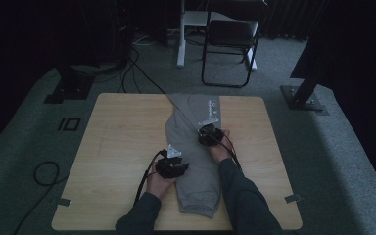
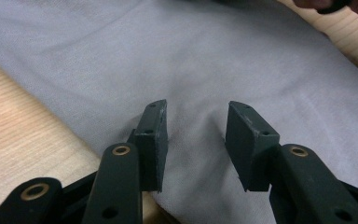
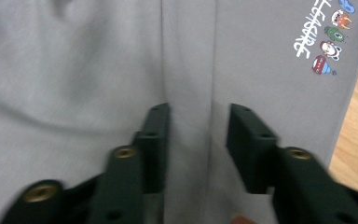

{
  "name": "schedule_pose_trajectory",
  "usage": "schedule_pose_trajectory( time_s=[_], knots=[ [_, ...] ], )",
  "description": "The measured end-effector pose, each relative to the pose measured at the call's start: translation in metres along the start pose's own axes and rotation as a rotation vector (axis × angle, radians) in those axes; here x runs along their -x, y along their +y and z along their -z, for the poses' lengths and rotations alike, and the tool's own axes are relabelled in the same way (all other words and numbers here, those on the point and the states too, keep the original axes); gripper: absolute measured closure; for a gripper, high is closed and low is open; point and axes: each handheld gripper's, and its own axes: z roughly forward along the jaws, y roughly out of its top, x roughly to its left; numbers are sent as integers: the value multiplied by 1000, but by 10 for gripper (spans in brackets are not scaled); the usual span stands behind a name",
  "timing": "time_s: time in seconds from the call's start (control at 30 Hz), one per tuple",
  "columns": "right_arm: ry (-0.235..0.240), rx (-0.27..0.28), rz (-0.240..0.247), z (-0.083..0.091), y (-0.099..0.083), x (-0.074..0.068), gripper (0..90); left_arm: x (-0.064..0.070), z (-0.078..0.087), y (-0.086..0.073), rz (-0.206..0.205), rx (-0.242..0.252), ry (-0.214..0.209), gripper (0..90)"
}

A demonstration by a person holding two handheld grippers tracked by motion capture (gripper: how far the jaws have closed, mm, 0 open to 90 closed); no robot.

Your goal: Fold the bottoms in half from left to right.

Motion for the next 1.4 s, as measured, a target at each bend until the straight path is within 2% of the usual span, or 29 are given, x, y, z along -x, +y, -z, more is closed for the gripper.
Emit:
schedule_pose_trajectory(
  time_s=[0.03,0.07,0.13,0.27,0.4,0.6,0.73,0.8,0.83,0.9,0.97,1.03,1.07,1.17,1.2,1.27,1.4],
  knots=[
    [9,-4,-12,-1,1,3,742,0,0,-1,1,2,1,593],
    [18,-12,-31,-1,2,6,803,0,1,-2,0,3,-1,601],
    [22,-10,-68,3,2,14,879,1,3,-3,-1,3,-5,610],
    [70,37,-148,19,-7,28,887,5,6,-7,-6,4,-19,620],
    [87,37,-141,30,-25,35,887,16,11,-14,-24,-2,-37,619],
    [98,61,-145,44,-49,39,887,33,19,-25,-52,-1,-63,602],
    [126,142,-197,61,-53,44,888,42,22,-28,-94,9,-74,555],
    [96,186,-204,70,-54,45,890,43,22,-28,-95,1,-94,555],
    [68,167,-193,68,-55,46,889,43,21,-28,-103,2,-95,555],
    [58,78,-214,55,-60,50,885,45,21,-28,-105,0,-99,554],
    [34,37,-217,47,-66,50,878,47,21,-29,-109,-2,-108,554],
    [32,39,-212,45,-67,47,882,48,21,-29,-118,-2,-104,553],
    [29,56,-206,49,-66,47,886,48,21,-29,-117,-2,-110,553],
    [-5,162,-205,70,-56,47,889,49,22,-29,-110,3,-124,553],
    [-10,159,-205,72,-54,49,888,51,23,-29,-107,9,-136,555],
    [-9,107,-204,66,-52,54,885,57,26,-29,-115,21,-164,558],
    [13,60,-214,53,-58,57,861,76,26,-27,-159,20,-222,573]
  ],
)
